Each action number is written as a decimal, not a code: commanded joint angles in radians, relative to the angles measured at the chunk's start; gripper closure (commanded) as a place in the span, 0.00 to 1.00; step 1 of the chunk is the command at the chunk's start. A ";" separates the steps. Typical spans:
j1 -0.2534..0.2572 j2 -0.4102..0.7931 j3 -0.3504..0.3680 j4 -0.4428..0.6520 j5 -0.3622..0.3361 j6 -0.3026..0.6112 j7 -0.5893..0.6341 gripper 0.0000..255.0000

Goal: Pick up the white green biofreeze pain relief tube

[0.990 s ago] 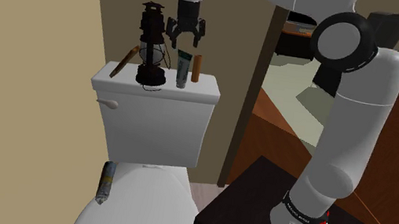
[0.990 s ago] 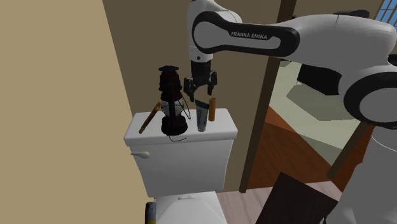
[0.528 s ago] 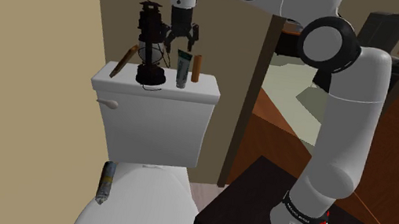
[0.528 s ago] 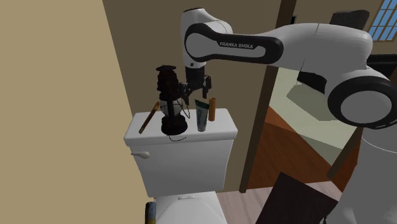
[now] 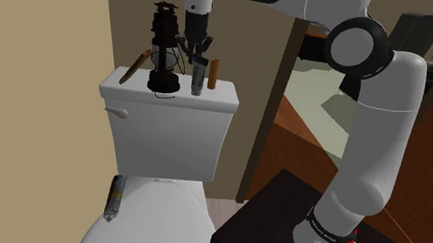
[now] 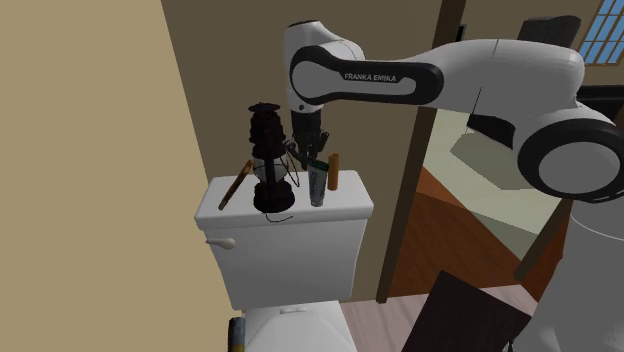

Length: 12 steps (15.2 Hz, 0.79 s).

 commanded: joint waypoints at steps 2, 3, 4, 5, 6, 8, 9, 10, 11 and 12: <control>0.000 0.001 0.000 -0.001 0.000 0.000 0.000 1.00; 0.000 0.001 0.000 -0.001 0.000 0.000 0.000 1.00; 0.000 0.000 0.000 -0.002 0.000 0.001 0.000 1.00; 0.000 -0.001 0.000 -0.004 0.000 0.001 0.000 1.00; 0.000 -0.002 0.000 -0.006 0.000 0.002 0.001 1.00; 0.002 0.008 0.000 0.036 -0.001 -0.030 -0.001 1.00; 0.003 0.013 0.001 0.058 -0.002 -0.046 -0.002 1.00; 0.004 0.019 0.001 0.080 -0.002 -0.062 -0.003 1.00; 0.005 0.026 0.001 0.104 -0.003 -0.079 -0.004 1.00; 0.006 0.033 0.001 0.129 -0.004 -0.097 -0.005 1.00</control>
